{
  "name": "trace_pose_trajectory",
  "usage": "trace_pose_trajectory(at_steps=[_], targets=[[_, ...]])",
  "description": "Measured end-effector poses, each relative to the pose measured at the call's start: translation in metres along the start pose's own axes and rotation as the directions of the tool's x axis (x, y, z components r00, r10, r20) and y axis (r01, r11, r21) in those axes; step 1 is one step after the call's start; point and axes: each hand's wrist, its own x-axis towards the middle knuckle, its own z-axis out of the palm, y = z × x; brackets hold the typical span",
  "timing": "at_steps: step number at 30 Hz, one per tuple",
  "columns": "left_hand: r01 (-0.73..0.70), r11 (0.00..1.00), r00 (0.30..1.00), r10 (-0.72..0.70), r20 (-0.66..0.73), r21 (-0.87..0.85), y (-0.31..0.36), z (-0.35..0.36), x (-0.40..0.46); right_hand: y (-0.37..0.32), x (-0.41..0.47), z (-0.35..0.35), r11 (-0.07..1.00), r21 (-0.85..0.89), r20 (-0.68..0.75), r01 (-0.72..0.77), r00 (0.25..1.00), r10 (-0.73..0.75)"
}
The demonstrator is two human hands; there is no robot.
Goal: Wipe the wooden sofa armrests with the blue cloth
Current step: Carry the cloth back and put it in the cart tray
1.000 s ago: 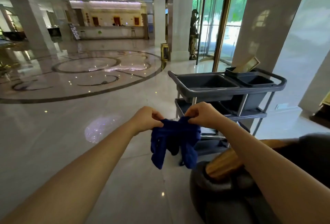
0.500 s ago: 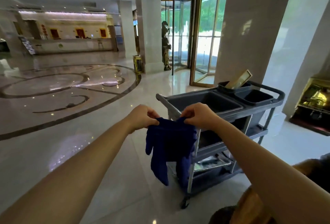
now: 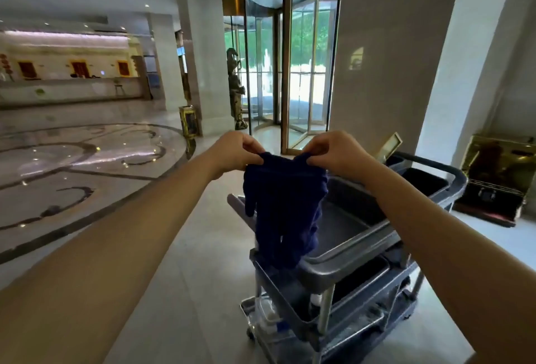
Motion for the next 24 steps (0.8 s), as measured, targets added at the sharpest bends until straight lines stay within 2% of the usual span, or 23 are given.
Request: trace_pose_trajectory(at_steps=[7,14,19,24], targets=[[-0.086,0.995,0.995,0.088,0.039,-0.042,-0.007,0.005,0.137,0.064,0.087,-0.027,0.994,-0.042,-0.097,-0.097,0.991,0.092],[-0.157,0.985,0.965,0.17,0.199,-0.077,-0.048,0.044,0.249,0.141,0.133,-0.016,0.956,-0.12,-0.113,-0.267,0.961,0.254],[-0.223,0.972,0.892,0.233,0.388,-0.072,-0.089,0.082,0.322,0.189,0.146,0.016,0.902,-0.109,-0.177,-0.419,0.901,0.397],[-0.298,0.949,0.774,0.303,0.556,-0.103,-0.12,0.119,0.374,0.223,0.147,0.046,0.778,-0.093,-0.245,-0.621,0.772,0.587]])
